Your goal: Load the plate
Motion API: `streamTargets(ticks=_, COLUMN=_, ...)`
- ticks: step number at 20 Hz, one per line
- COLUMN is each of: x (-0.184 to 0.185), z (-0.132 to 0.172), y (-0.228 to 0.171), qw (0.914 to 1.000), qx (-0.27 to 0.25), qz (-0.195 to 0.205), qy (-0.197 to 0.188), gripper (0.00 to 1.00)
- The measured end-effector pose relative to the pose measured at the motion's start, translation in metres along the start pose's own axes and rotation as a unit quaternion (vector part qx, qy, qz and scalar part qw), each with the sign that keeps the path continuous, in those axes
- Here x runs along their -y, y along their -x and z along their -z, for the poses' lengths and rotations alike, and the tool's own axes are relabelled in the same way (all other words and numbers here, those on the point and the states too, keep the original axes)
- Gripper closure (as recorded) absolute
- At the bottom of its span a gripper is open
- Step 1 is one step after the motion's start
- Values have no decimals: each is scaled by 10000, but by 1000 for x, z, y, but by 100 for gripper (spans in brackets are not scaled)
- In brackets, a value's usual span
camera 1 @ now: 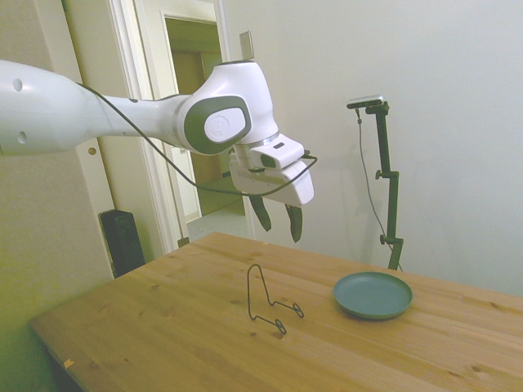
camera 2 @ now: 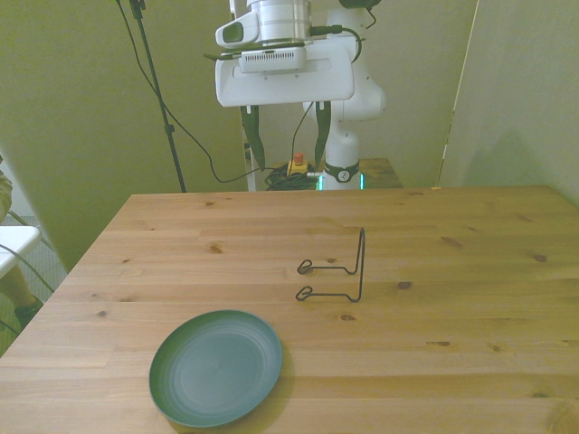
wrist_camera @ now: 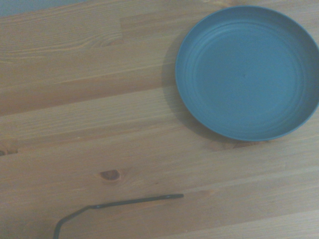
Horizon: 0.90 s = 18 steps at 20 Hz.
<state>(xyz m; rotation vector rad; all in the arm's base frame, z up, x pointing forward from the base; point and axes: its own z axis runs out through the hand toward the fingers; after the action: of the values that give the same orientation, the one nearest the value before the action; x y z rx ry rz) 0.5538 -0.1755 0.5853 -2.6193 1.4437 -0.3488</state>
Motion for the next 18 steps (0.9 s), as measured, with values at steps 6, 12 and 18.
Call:
streamTargets(ticks=6, x=18, z=-15, y=-20, qw=9999, qx=-72, qz=-70, qy=48, gripper=0)
streamTargets(ticks=12, x=47, z=-64, y=-51, qw=9992, qx=-163, qz=-184, qy=324, gripper=0)
streamTargets(ticks=18, x=66, z=-92, y=-72, qw=9982, qx=-289, qz=-262, qy=452, gripper=0)
